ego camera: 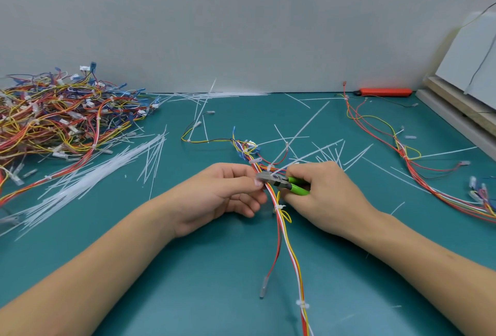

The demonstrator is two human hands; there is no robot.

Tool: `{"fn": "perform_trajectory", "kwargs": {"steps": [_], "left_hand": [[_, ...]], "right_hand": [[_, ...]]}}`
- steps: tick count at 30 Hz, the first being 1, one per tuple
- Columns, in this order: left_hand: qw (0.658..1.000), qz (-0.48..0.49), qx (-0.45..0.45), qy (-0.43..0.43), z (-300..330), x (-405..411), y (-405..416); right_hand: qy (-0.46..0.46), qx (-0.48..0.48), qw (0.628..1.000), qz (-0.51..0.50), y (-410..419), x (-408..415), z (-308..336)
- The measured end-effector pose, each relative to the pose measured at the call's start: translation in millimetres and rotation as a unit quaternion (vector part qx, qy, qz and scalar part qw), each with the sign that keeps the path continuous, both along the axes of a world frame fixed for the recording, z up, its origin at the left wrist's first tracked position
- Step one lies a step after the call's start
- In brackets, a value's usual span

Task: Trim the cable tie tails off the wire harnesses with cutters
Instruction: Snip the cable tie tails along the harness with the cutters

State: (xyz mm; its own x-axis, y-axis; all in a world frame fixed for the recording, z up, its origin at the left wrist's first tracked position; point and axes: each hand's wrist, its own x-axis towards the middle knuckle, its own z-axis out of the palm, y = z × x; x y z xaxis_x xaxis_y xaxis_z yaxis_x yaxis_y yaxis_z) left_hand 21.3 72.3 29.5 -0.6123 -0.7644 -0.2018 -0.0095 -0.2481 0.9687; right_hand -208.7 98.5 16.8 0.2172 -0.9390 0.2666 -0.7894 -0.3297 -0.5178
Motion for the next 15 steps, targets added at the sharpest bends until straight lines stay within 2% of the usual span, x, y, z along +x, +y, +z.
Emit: {"fn": "perform_trajectory", "kwargs": {"steps": [5,10,15], "left_hand": [[1.000,0.003,0.002,0.000,0.5,-0.8,0.8],[1.000,0.008,0.002,-0.002,0.1,-1.5,0.5],[1.000,0.008,0.003,-0.002,-1.5,-0.9,-0.7]], "right_hand": [[-0.021,-0.006,1.000,0.017,-0.5,-0.8,0.6],[-0.003,-0.039,0.998,0.055,-0.2,0.0,3.3],[0.000,-0.033,0.998,0.054,-0.8,-0.6,4.2]]}}
